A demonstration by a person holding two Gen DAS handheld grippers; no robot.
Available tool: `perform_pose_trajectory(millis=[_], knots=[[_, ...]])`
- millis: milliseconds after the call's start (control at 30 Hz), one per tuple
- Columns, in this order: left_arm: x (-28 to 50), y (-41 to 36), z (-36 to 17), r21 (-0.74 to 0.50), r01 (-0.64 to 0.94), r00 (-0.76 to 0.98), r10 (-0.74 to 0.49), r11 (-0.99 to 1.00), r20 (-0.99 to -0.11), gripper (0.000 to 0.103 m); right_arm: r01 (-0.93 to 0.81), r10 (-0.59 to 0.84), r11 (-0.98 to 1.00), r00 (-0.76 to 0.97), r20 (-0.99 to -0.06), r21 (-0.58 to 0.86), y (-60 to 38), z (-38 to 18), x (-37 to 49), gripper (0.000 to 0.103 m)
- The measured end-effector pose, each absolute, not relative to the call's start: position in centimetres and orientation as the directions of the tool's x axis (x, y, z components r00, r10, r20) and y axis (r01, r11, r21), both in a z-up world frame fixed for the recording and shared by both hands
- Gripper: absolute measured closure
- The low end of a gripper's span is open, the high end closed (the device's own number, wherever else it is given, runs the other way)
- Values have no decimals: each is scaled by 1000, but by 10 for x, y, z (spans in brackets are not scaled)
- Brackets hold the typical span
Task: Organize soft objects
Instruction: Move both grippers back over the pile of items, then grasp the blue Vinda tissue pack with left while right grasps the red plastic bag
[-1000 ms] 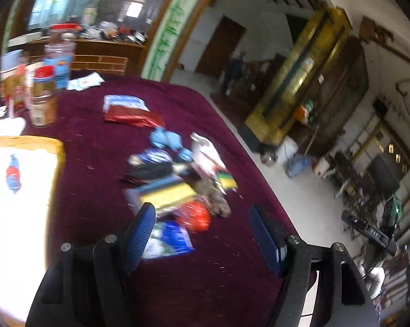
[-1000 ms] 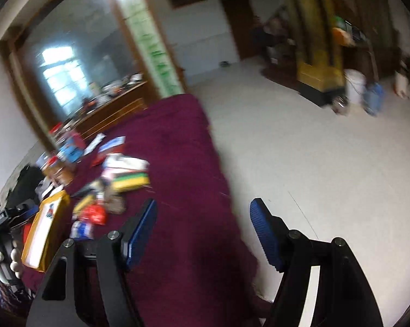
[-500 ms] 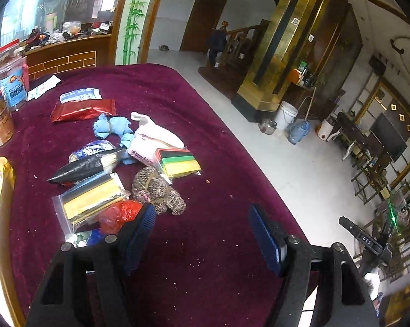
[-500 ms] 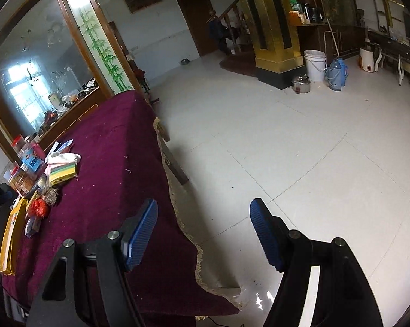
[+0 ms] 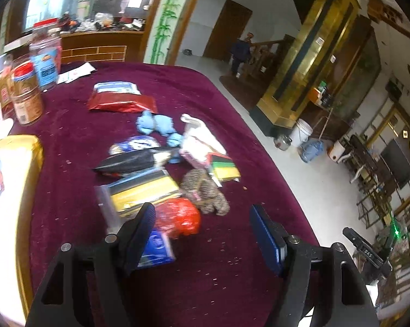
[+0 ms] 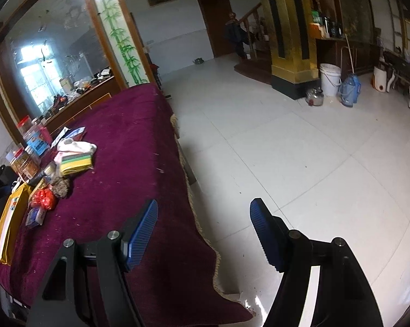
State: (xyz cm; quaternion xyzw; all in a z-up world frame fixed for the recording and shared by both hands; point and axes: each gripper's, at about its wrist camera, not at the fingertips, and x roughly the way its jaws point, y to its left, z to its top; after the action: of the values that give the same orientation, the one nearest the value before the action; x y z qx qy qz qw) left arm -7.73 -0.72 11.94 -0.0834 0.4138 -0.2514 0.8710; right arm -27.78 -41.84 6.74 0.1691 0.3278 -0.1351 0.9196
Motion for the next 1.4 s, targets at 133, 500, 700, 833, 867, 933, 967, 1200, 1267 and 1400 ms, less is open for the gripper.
perform_pose_trajectory(millis=[133, 500, 700, 833, 867, 933, 967, 1200, 1267, 1400], knots=[[-76, 23, 119, -334, 322, 579, -464, 886, -671, 29, 322, -136, 926, 769, -625, 195, -394, 86, -269, 33], [-54, 95, 69, -285, 136, 540, -312, 949, -781, 28, 142, -3, 973, 793, -610, 180, -310, 121, -213, 31], [-49, 43, 41, -293, 278, 444, -392, 915, -806, 29, 96, 24, 984, 767, -642, 152, -281, 113, -201, 31], [-38, 5, 29, -236, 326, 424, -365, 916, -829, 28, 137, -45, 987, 747, -663, 87, -295, 117, -213, 31], [-37, -1, 26, -217, 331, 427, -351, 918, -833, 28, 154, -71, 986, 741, -668, 66, -302, 119, -218, 31], [-37, -10, 21, -180, 344, 439, -327, 922, -837, 22, 209, -137, 978, 725, -674, 26, -326, 124, -234, 31], [-37, -14, 19, -169, 347, 440, -319, 922, -839, 20, 235, -163, 972, 718, -676, 16, -338, 126, -242, 30], [-48, -30, 15, -29, 382, 494, -230, 924, -839, 27, 390, -261, 920, 685, -680, 41, -419, 119, -290, 28], [-51, -28, 16, -53, 382, 489, -250, 923, -836, 28, 390, -251, 919, 694, -674, 59, -426, 118, -293, 28], [-60, -21, 25, -57, 359, 510, -247, 932, -824, 29, 349, -185, 930, 718, -671, 116, -428, 108, -282, 28]])
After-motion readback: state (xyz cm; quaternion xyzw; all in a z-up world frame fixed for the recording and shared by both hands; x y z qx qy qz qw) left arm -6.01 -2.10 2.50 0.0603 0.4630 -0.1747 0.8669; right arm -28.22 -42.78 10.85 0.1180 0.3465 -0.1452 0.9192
